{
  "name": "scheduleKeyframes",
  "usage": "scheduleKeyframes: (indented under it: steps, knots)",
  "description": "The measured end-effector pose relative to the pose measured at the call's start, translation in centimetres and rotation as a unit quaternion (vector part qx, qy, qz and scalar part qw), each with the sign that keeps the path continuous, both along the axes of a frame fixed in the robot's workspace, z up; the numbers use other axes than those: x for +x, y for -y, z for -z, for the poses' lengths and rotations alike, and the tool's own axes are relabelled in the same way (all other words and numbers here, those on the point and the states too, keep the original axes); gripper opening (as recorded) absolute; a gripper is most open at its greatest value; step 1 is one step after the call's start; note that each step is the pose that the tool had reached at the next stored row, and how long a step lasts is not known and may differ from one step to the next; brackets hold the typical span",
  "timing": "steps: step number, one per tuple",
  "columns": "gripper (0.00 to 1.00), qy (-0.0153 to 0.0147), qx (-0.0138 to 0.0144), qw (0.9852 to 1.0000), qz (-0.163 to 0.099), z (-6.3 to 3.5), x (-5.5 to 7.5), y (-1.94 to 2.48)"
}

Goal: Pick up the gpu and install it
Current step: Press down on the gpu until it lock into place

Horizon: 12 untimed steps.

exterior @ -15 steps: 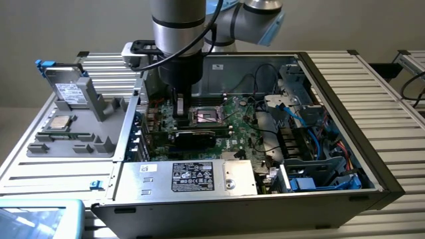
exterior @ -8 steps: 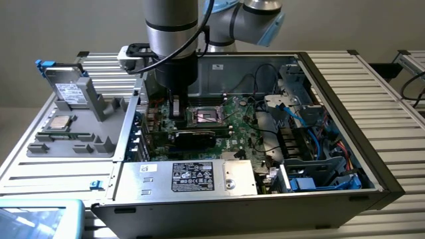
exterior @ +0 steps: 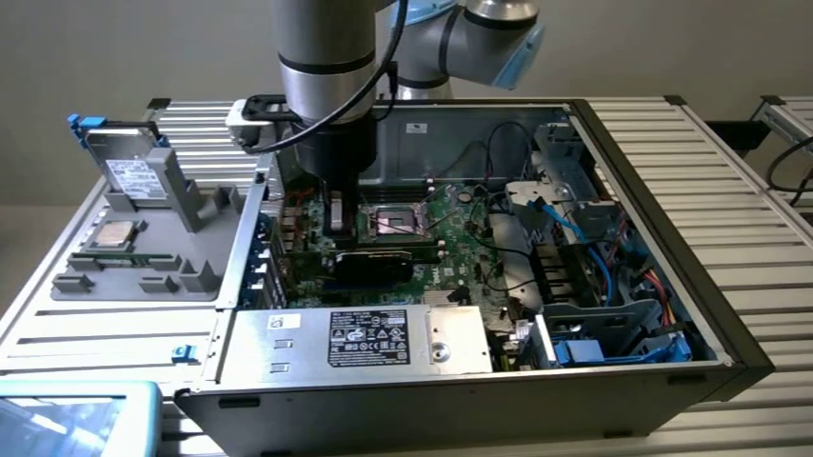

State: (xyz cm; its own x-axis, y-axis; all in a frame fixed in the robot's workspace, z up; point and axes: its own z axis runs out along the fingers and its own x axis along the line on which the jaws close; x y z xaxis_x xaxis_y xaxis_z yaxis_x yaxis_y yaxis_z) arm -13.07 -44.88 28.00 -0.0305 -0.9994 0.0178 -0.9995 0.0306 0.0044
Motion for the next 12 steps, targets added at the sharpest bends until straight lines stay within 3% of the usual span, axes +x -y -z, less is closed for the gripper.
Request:
scheduleKeyframes:
  steps: [12]
  knots:
    - [0.12,0.0025,-0.0002,1.0,0.0,1.63,-1.0,-0.05]
